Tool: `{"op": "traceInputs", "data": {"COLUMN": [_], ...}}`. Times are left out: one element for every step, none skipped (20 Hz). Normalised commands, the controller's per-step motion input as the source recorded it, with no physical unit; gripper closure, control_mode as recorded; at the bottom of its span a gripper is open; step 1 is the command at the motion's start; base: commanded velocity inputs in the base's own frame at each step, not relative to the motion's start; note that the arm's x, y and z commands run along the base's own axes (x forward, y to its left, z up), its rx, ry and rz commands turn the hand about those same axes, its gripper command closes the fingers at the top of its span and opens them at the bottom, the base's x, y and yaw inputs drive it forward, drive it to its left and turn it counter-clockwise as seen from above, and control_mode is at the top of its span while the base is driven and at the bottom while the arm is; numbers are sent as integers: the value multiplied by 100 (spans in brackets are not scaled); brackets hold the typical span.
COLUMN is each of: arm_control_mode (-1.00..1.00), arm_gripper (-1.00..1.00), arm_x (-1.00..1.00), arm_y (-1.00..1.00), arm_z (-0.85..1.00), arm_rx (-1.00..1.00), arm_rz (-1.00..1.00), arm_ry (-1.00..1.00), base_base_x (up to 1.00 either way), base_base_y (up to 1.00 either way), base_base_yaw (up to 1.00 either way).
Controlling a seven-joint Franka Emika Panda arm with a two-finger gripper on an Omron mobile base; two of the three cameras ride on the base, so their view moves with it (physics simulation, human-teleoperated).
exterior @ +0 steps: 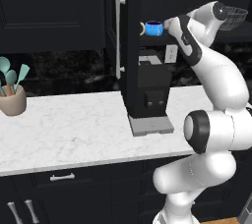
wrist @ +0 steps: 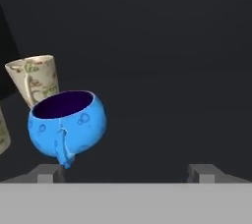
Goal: Gather all objects into one cabinet and sort the glasses and bowls to opposite sides.
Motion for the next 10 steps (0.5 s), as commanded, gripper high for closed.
{"op": "traceInputs", "data": {"arm_control_mode": [-100, -100, -100, -100, -100, -100, -100, -100, -100, -100], "arm_gripper": [-100, -100, -100, -100, -100, -100, -100, -100, -100, -100], "arm_x": [0, 0, 0, 0, 0, 0, 0, 0, 0, 0], "arm_y": [-31, -44, -38, -36, -43, -46, -49, -55, -60, -64], "arm_z": [6, 18, 26, 29, 31, 18, 13, 6, 2, 1], "arm_rx": [3, 3, 3, 3, 4, 4, 4, 4, 5, 6], "arm_rz": [-14, -15, -15, -15, -15, -15, -15, -16, -17, -17], "arm_ry": [0, 0, 0, 0, 0, 0, 0, 0, 0, 0], "base_base_x": [0, 0, 0, 0, 0, 0, 0, 0, 0, 0], "base_base_y": [0, 0, 0, 0, 0, 0, 0, 0, 0, 0], "base_base_yaw": [0, 0, 0, 0, 0, 0, 0, 0, 0, 0]}}
